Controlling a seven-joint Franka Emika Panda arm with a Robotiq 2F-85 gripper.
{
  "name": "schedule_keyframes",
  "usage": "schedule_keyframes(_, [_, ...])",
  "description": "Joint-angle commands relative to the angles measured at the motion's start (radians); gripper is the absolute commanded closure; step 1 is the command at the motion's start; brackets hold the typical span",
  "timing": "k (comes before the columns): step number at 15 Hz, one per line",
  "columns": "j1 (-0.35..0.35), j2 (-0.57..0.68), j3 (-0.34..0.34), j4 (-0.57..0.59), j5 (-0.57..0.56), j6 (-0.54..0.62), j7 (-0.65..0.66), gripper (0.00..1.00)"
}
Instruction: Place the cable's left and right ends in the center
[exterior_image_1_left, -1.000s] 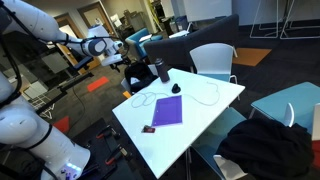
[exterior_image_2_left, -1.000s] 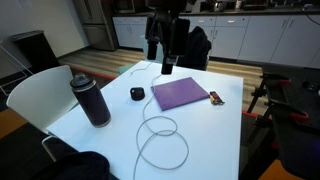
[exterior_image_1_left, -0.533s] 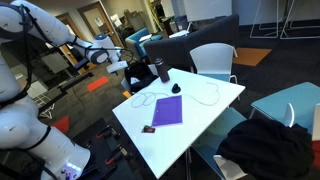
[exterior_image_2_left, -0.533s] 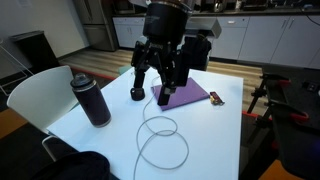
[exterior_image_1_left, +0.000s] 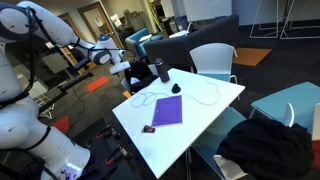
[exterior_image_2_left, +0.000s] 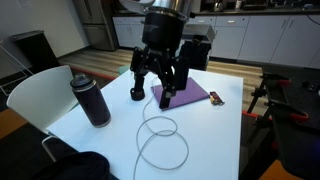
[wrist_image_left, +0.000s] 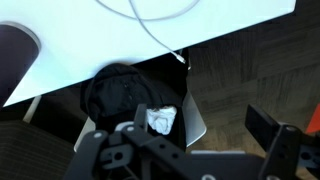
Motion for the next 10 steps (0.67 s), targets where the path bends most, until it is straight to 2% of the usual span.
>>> schedule_keyframes(1, [0.005,0.068,-0.029,0.043,-0.076,-0.072,-0.061,0.0])
schedule_keyframes(4, [-0.019,0.142,-0.024,0.057,-0.119,-0.079,-0.184,0.0])
schedule_keyframes(7, [-0.013,0.218,-0.05,0.071,-0.193,-0.044,-0.275,0.0])
schedule_keyframes(10, [-0.038,0.324,-0.035,0.111,-0.213,-0.013,-0.356,0.0])
